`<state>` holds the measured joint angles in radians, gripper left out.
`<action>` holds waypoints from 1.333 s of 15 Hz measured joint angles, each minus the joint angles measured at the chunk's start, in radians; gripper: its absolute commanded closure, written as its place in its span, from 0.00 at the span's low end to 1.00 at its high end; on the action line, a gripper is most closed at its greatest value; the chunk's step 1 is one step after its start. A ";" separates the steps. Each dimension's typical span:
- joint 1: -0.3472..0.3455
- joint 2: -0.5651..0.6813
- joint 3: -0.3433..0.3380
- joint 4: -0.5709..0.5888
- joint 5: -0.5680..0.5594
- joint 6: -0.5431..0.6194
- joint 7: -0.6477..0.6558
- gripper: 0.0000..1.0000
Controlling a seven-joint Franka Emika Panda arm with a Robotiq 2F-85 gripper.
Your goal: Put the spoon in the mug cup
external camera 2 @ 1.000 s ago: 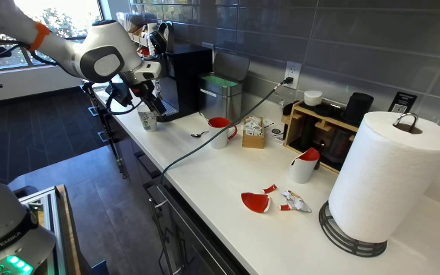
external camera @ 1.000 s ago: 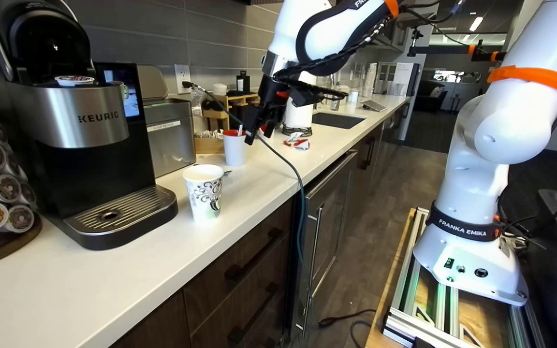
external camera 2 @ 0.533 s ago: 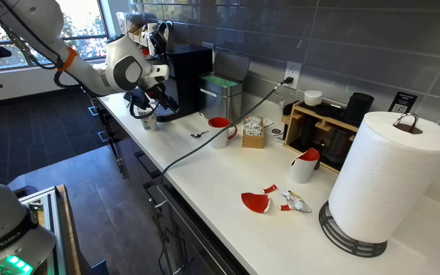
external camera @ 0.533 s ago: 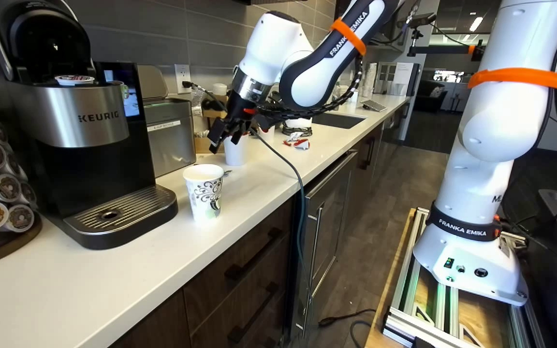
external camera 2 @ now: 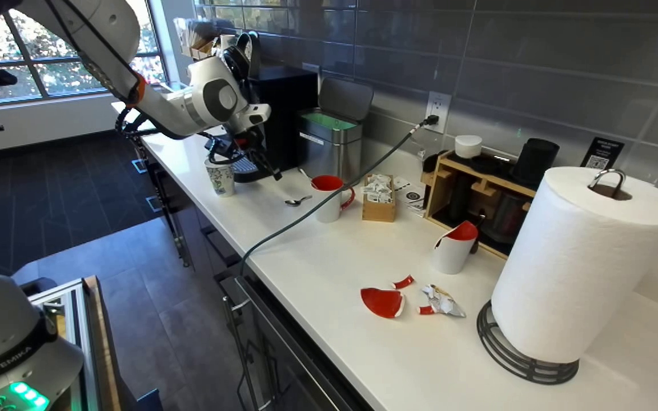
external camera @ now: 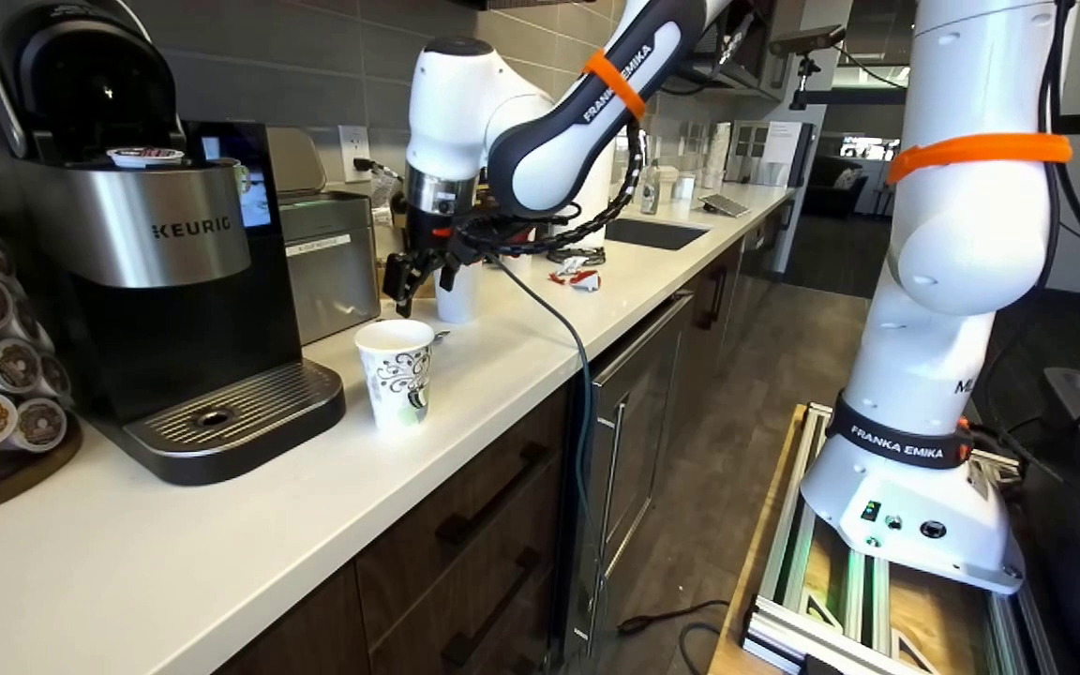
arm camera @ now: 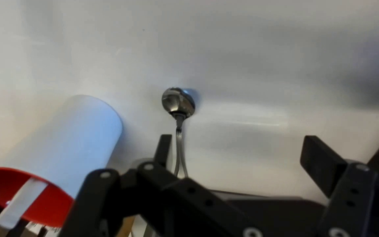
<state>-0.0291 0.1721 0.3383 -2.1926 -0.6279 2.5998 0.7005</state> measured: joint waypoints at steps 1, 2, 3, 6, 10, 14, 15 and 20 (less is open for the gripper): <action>0.027 0.029 -0.018 0.018 0.011 -0.001 0.000 0.00; 0.063 0.057 -0.050 0.033 0.033 0.010 -0.012 0.00; 0.093 0.082 -0.080 0.047 0.056 0.029 -0.029 0.00; 0.141 0.140 -0.159 0.084 0.142 0.110 -0.105 0.00; 0.156 0.170 -0.231 0.128 0.269 0.150 -0.225 0.00; 0.177 0.170 -0.262 0.141 0.298 0.150 -0.234 0.00; 0.184 0.172 -0.268 0.141 0.313 0.153 -0.241 0.00; 0.191 0.211 -0.297 0.175 0.369 0.154 -0.308 0.00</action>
<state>0.1620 0.3830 0.0415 -2.0175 -0.2584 2.7537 0.3922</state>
